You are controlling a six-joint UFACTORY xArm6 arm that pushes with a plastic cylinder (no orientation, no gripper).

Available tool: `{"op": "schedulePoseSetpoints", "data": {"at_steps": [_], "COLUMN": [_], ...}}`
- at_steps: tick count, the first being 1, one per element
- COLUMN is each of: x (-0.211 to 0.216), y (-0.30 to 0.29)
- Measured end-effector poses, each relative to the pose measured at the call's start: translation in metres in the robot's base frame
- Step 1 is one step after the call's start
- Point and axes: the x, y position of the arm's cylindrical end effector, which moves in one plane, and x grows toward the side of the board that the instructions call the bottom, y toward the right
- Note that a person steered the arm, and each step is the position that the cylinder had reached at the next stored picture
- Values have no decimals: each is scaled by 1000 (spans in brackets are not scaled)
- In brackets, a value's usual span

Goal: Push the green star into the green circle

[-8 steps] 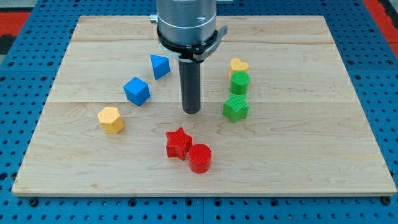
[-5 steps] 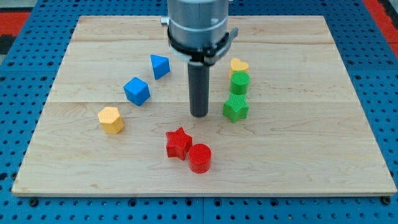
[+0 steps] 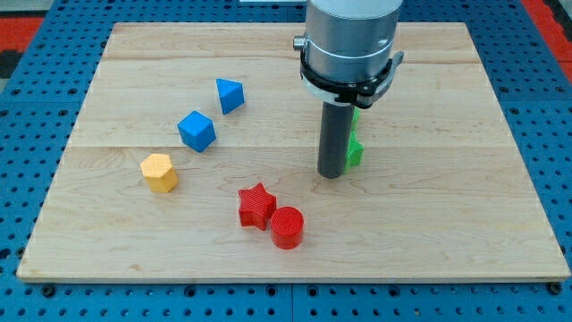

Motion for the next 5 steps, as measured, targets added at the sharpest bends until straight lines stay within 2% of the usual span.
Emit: {"op": "schedulePoseSetpoints", "data": {"at_steps": [3,5], "x": [-28,-31], "y": [0,0]}}
